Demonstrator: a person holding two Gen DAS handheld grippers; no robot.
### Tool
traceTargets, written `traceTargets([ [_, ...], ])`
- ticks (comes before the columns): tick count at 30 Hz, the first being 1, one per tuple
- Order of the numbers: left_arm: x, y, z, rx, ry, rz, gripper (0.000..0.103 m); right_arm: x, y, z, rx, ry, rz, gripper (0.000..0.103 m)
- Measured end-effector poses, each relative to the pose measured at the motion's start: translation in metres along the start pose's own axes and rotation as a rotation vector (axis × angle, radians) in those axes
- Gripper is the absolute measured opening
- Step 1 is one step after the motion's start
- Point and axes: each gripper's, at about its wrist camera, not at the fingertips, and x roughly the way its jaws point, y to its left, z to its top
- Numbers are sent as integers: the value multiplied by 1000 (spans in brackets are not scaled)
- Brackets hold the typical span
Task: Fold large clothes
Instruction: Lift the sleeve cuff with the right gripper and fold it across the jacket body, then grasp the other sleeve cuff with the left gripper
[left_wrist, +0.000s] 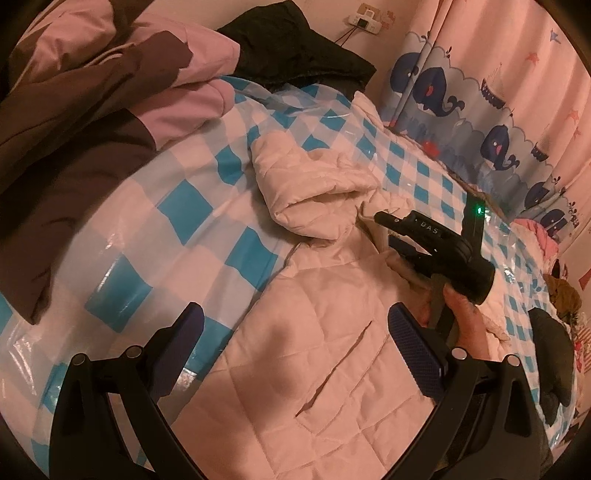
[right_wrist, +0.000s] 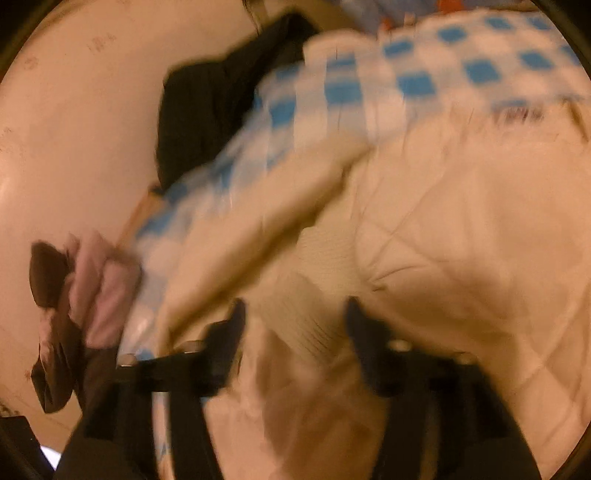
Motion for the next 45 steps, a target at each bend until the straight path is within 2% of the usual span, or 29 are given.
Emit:
traceTargets([
  [3, 8, -18, 0, 49, -10, 32, 96, -40, 9, 5, -58, -62, 20, 67],
  [5, 19, -40, 7, 117, -13, 27, 96, -81, 6, 10, -93, -127, -29, 74],
  [8, 40, -83, 32, 223, -46, 34, 96, -145, -19, 17, -132, -203, -250, 79],
  [9, 49, -96, 41, 240, -54, 25, 96, -164, -35, 19, -135, -218, -332, 80],
  [11, 77, -131, 59, 277, -60, -6, 96, -193, -77, 21, -78, -228, -444, 80],
  [14, 129, -179, 67, 373, -48, -3, 96, -210, -131, 16, 3, -225, -523, 80],
  [17, 189, -204, 56, 478, 27, 89, 96, -200, -172, 5, 46, -182, -572, 80],
  [18, 209, -206, 49, 502, 73, 122, 96, -190, -187, -2, 56, -155, -571, 81],
  [19, 233, -203, 41, 528, 132, 186, 97, -183, -195, -7, 58, -148, -565, 82],
  [20, 247, -197, 36, 524, 170, 192, 97, -180, -197, -8, 52, -157, -563, 86],
  [21, 254, -189, 34, 489, 193, 162, 97, -175, -193, -7, 25, -144, -576, 91],
  [23, 255, -181, 36, 450, 205, 139, 97, -169, -186, -5, -24, -120, -608, 94],
  [26, 250, -188, 33, 490, 186, 171, 97, -195, -184, -14, -17, -243, -534, 93],
  [27, 248, -190, 34, 500, 179, 177, 97, -201, -192, -14, 27, -258, -505, 94],
  [29, 227, -194, 37, 547, 110, 209, 96, -198, -204, -12, 80, -221, -458, 94],
  [31, 197, -199, 46, 609, -13, 207, 96, -206, -204, -15, 87, -281, -423, 94],
  [33, 169, -204, 65, 721, -117, 216, 96, -208, -202, -16, 84, -308, -411, 94],
  [35, 160, -204, 86, 806, -152, 244, 96, -212, -200, -18, 85, -340, -409, 94],
  [37, 163, -204, 106, 857, -123, 243, 96, -207, -202, -17, 89, -317, -411, 95],
  [38, 170, -204, 117, 905, -68, 241, 96, -204, -203, -17, 90, -312, -413, 96],
  [41, 189, -210, 127, 1013, -37, 325, 96, -202, -202, -17, 86, -301, -422, 96],
  [42, 198, -211, 132, 1016, -9, 333, 96, -201, -203, -18, 85, -300, -421, 97],
  [45, 217, -215, 134, 980, 87, 263, 96, -200, -204, -18, 86, -299, -419, 97],
])
